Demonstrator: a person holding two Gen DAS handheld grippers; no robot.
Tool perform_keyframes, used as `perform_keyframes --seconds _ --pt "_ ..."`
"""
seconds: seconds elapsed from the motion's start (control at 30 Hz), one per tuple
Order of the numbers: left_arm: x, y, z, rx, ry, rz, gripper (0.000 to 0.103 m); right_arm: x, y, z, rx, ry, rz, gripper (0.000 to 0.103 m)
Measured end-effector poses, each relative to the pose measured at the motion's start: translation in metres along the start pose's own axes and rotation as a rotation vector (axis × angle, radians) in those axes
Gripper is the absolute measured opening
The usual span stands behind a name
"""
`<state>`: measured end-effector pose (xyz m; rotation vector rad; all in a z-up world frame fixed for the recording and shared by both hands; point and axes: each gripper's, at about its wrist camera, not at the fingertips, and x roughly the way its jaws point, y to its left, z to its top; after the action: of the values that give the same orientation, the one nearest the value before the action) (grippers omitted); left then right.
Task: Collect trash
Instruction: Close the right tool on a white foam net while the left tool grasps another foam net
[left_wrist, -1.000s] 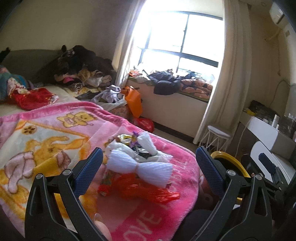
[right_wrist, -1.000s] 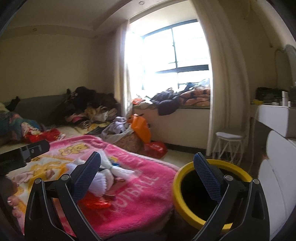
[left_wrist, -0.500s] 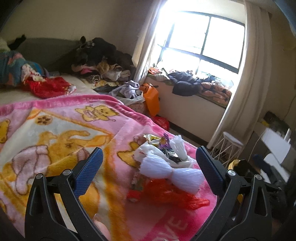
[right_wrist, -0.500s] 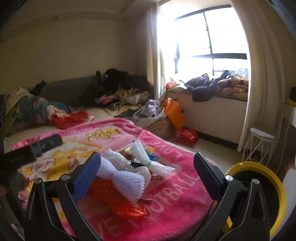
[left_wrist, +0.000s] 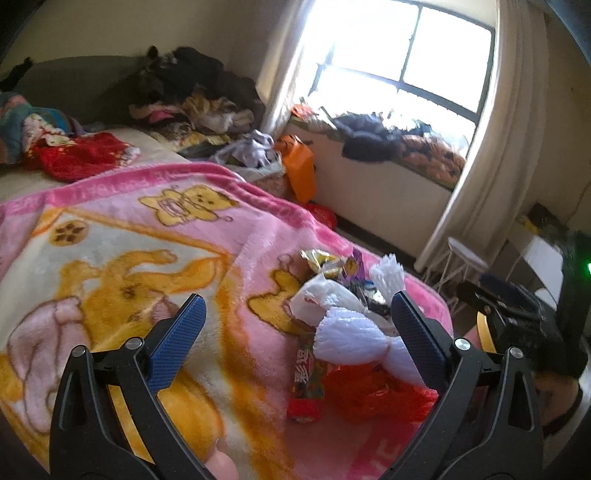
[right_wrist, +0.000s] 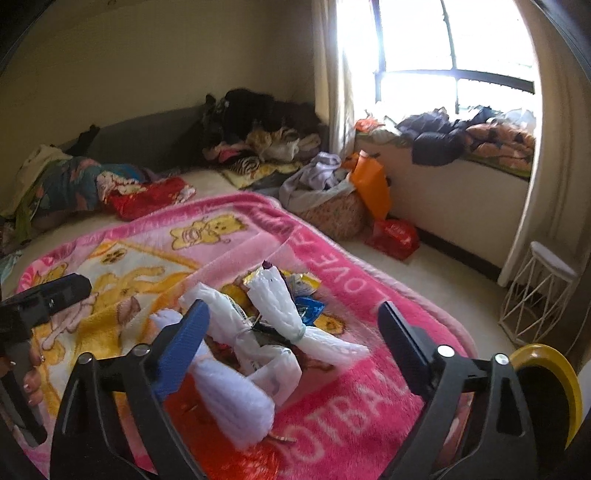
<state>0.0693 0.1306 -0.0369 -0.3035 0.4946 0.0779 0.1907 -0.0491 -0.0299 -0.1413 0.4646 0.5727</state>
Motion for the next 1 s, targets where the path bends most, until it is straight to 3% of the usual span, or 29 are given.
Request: perform_keyframes --seconds 0.23,0.43,0.53,0.63,0.67,0.7,0.87,0.97,1.0 --pt "0.041 -0.003 0.0 0.019 0.109 -0.081 0.073 0.044 -0.005 0.005 -0.028 0.088 0.051 0.082" --pt "0.067 -0.01 -0.008 0.036 0.2 -0.189 0.072 0.079 -0.003 0.005 -0.066 0.171 0.086 0.073" --pt "0.077 -0.012 -0.01 0.041 0.227 -0.22 0.069 0.092 -0.001 0.002 -0.076 0.202 0.103 0.061" --pt "0.083 -0.015 -0.012 0.04 0.251 -0.245 0.065 0.1 -0.001 -0.002 -0.067 0.227 0.138 0.037" --pt "0.085 -0.016 -0.012 0.041 0.256 -0.247 0.063 0.1 -0.001 -0.002 -0.064 0.226 0.144 0.027" --pt "0.087 -0.017 -0.015 0.04 0.264 -0.252 0.059 0.098 -0.001 -0.004 -0.059 0.222 0.147 0.024" --pt "0.088 -0.022 -0.02 0.042 0.284 -0.257 0.043 0.084 -0.008 -0.008 -0.021 0.176 0.148 0.018" --pt "0.085 -0.028 -0.022 0.047 0.288 -0.257 0.031 0.071 -0.016 -0.009 0.013 0.145 0.141 0.018" --pt "0.082 -0.03 -0.022 0.048 0.281 -0.256 0.022 0.065 -0.019 -0.008 0.027 0.126 0.134 0.018"
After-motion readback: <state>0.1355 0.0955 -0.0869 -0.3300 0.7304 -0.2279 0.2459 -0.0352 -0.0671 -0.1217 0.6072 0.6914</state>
